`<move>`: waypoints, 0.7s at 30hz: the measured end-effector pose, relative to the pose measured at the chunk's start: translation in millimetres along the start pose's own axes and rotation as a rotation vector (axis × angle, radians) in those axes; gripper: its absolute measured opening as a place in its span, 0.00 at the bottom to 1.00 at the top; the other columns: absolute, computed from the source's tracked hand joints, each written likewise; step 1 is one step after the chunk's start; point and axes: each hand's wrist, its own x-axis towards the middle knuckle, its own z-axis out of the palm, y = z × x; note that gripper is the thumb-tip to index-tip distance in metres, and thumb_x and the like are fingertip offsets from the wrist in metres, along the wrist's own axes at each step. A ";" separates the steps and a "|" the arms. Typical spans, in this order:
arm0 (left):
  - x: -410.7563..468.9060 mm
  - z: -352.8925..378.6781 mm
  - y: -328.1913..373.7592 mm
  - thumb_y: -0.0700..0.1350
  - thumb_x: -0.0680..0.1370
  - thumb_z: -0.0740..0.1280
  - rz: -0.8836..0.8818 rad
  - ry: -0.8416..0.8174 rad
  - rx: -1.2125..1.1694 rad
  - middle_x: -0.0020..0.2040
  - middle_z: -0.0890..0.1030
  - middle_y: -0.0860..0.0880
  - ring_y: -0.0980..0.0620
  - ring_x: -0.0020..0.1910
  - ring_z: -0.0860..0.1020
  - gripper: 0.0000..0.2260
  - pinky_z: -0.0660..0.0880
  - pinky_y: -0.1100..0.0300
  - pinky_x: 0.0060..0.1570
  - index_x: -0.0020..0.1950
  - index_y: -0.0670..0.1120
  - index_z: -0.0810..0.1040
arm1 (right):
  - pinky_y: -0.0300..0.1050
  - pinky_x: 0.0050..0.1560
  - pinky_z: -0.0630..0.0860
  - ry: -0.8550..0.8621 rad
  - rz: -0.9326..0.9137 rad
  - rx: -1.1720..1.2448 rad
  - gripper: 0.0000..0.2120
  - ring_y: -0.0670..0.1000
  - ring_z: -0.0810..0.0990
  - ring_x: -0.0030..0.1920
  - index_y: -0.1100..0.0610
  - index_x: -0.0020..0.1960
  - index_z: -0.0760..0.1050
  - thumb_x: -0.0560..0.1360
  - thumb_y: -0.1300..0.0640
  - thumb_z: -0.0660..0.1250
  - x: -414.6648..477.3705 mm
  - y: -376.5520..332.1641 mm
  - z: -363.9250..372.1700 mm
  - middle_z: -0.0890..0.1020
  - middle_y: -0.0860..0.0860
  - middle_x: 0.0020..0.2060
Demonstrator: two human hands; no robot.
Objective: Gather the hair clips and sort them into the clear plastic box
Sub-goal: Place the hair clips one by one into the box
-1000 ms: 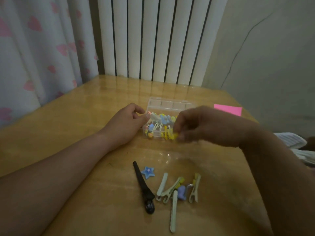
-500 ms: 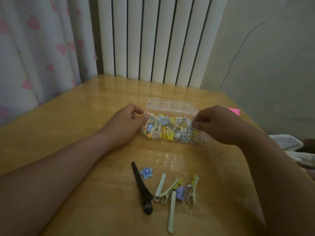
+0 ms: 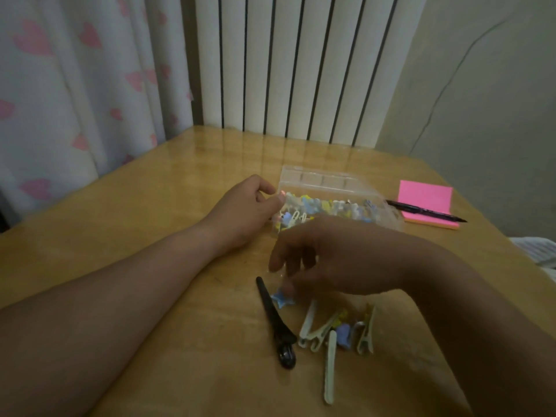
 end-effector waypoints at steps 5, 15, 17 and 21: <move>1.4 0.0 -1.7 0.59 0.82 0.69 -0.006 0.001 0.002 0.42 0.82 0.51 0.54 0.42 0.80 0.15 0.72 0.55 0.41 0.62 0.52 0.79 | 0.42 0.49 0.80 -0.055 -0.028 -0.044 0.10 0.42 0.80 0.48 0.41 0.56 0.81 0.76 0.47 0.77 0.1 -6.4 6.1 0.80 0.40 0.48; 2.3 1.9 -3.1 0.59 0.82 0.70 -0.007 0.009 -0.012 0.39 0.79 0.52 0.52 0.41 0.79 0.16 0.73 0.53 0.42 0.62 0.50 0.79 | 0.37 0.41 0.73 -0.034 -0.027 -0.060 0.05 0.42 0.77 0.43 0.46 0.51 0.77 0.79 0.51 0.73 -1.1 -5.2 3.3 0.79 0.43 0.44; 2.7 1.9 -3.8 0.59 0.82 0.69 -0.004 0.009 -0.005 0.39 0.79 0.53 0.53 0.41 0.79 0.16 0.72 0.54 0.42 0.62 0.50 0.79 | 0.36 0.41 0.72 -0.035 0.007 -0.058 0.07 0.42 0.77 0.44 0.45 0.56 0.78 0.80 0.51 0.73 -0.5 -4.0 3.2 0.78 0.42 0.45; 1.1 1.6 -2.0 0.59 0.82 0.69 0.000 0.010 0.008 0.40 0.82 0.51 0.54 0.41 0.79 0.16 0.71 0.55 0.40 0.63 0.50 0.78 | 0.40 0.47 0.79 -0.060 0.005 -0.047 0.08 0.42 0.80 0.47 0.43 0.59 0.80 0.80 0.50 0.72 -0.9 -3.7 3.3 0.80 0.41 0.47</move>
